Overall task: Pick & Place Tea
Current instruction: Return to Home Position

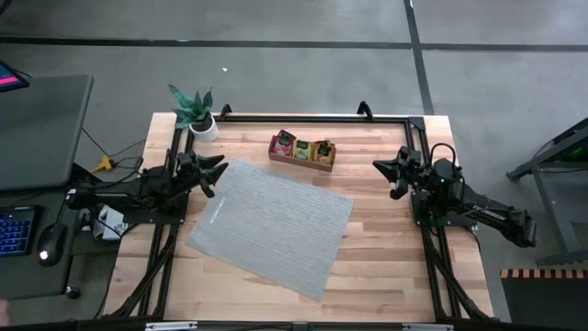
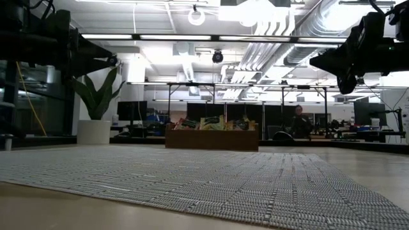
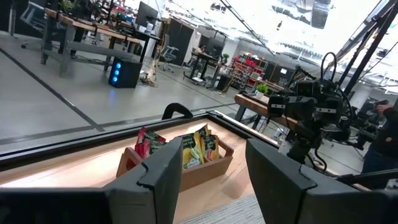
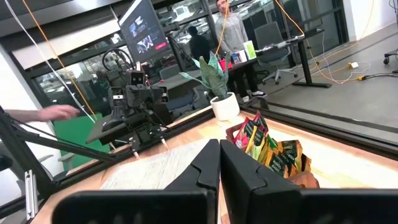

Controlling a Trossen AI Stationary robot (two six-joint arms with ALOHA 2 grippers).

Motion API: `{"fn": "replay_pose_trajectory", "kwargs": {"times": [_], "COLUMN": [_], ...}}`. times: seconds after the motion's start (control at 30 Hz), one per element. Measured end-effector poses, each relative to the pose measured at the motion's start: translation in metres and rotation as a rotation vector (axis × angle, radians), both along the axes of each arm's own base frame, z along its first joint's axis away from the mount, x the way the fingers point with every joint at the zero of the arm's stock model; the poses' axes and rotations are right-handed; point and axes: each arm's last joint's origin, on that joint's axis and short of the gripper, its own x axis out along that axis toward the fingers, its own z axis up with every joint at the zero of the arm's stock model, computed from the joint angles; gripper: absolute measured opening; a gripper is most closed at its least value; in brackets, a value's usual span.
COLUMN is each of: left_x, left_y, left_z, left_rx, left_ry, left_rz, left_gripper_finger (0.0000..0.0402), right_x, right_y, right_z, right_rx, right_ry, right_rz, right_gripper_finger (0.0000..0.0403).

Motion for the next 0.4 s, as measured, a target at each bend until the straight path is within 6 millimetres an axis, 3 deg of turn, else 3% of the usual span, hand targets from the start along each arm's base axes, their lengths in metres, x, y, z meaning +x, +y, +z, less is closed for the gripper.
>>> {"fn": "replay_pose_trajectory", "kwargs": {"times": [0.4], "left_x": [0.0000], "left_y": [0.0000], "left_z": [0.0000], "left_rx": [0.000], "left_ry": [0.000], "left_rz": [0.000], "left_gripper_finger": [0.0174], "right_x": [0.0000], "right_y": [0.0000], "right_z": [-0.0001], "right_rx": [0.000], "right_ry": [0.001], "right_rz": [0.000], "right_gripper_finger": [0.0003]}}
